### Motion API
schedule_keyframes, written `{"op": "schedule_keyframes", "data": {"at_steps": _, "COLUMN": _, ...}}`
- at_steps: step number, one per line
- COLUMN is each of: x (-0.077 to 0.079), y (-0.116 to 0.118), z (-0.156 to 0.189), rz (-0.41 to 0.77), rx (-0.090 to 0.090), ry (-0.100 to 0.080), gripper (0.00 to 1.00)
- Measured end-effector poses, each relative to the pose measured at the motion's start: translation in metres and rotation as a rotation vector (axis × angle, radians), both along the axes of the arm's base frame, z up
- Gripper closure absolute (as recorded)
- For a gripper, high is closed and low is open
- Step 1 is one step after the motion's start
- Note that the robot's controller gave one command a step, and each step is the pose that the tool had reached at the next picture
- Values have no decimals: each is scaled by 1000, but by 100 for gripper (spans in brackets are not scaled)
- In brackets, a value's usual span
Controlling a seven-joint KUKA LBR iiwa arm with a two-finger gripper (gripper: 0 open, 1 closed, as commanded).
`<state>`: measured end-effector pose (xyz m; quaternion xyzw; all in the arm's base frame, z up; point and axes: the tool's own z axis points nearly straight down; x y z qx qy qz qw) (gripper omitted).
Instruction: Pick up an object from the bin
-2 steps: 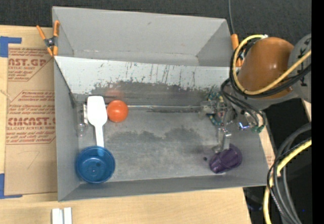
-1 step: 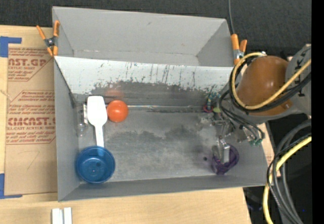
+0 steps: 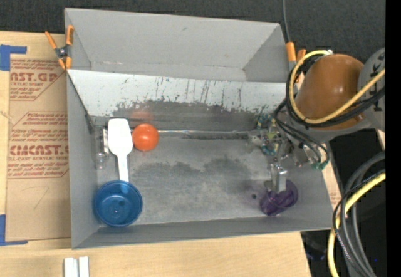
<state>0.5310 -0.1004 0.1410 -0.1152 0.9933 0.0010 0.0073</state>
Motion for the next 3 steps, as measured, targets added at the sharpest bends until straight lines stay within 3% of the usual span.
{"op": "schedule_keyframes", "data": {"at_steps": 1, "x": -2, "y": -33, "z": -57, "rz": 149, "rx": 0, "ry": -16, "gripper": 0}}
{"op": "schedule_keyframes", "data": {"at_steps": 2, "x": -8, "y": -34, "z": -19, "rz": 262, "rx": -5, "ry": -8, "gripper": 0}}
{"op": "schedule_keyframes", "data": {"at_steps": 3, "x": -37, "y": -41, "z": -61, "rz": 257, "rx": 2, "ry": -14, "gripper": 0}}
